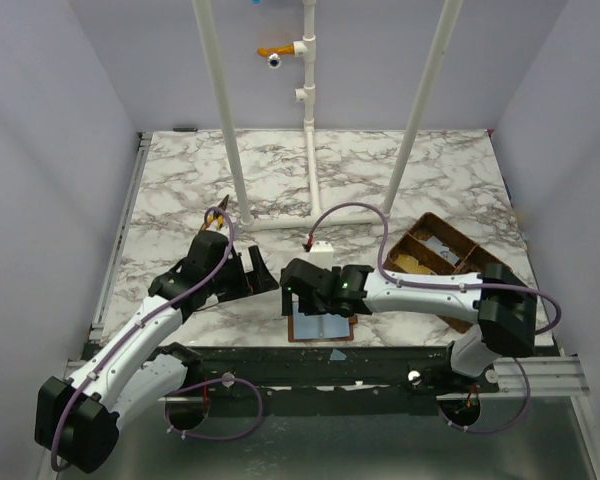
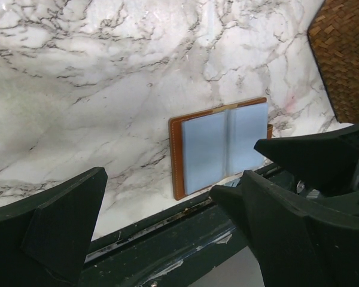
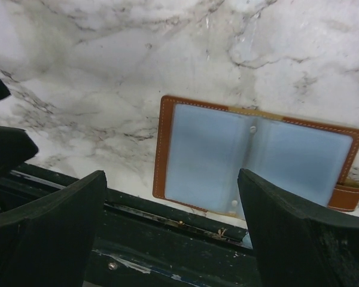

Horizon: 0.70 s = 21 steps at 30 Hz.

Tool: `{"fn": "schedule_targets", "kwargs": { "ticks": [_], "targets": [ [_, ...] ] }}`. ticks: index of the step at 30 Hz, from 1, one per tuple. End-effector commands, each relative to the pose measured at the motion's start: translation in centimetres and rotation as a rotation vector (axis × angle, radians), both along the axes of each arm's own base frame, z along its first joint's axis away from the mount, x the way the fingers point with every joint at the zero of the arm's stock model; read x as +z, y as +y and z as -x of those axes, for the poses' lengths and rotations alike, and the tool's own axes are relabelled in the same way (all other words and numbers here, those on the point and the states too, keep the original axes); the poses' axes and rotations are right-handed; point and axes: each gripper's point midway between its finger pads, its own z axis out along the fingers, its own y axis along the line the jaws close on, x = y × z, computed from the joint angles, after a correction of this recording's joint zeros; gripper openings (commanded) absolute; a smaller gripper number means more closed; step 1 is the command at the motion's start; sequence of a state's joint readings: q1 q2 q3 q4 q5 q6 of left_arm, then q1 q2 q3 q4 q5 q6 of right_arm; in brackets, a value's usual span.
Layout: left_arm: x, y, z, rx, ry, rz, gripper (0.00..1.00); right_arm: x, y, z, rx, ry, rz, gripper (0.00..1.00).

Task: Take the credit cards out of the card holder
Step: Remove the credit card from the card holder.

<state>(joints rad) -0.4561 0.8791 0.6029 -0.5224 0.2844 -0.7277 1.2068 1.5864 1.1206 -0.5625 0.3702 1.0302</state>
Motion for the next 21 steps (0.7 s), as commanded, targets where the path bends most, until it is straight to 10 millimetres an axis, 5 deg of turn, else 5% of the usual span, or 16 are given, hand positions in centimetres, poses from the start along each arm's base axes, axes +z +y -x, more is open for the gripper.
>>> {"fn": "schedule_targets", "kwargs": {
  "ticks": [1, 21],
  "targets": [
    [-0.9, 1.2, 0.4, 0.043, 0.017, -0.025, 0.99, -2.6, 1.0, 1.6, 0.012, 0.049, 0.021, 0.89],
    [-0.7, 1.1, 0.4, 0.028, 0.012, -0.007, 0.98, -7.3, -2.1, 2.4, -0.039, 0.078, 0.208, 0.65]
  ]
}}
